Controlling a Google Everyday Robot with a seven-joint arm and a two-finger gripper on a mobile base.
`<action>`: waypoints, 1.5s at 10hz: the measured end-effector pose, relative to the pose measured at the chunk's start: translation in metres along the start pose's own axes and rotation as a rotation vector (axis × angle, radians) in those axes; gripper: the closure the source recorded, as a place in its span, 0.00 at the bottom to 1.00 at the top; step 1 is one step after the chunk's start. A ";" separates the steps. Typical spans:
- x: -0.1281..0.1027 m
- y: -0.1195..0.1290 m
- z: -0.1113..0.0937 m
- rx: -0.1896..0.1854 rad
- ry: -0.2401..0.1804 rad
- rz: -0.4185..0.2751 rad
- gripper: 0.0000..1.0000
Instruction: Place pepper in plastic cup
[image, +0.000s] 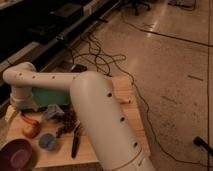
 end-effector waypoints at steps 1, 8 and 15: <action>0.000 0.001 0.006 0.011 -0.004 0.001 0.20; 0.030 -0.016 0.042 0.061 -0.029 -0.070 0.20; 0.041 0.009 0.069 0.067 -0.026 -0.067 0.20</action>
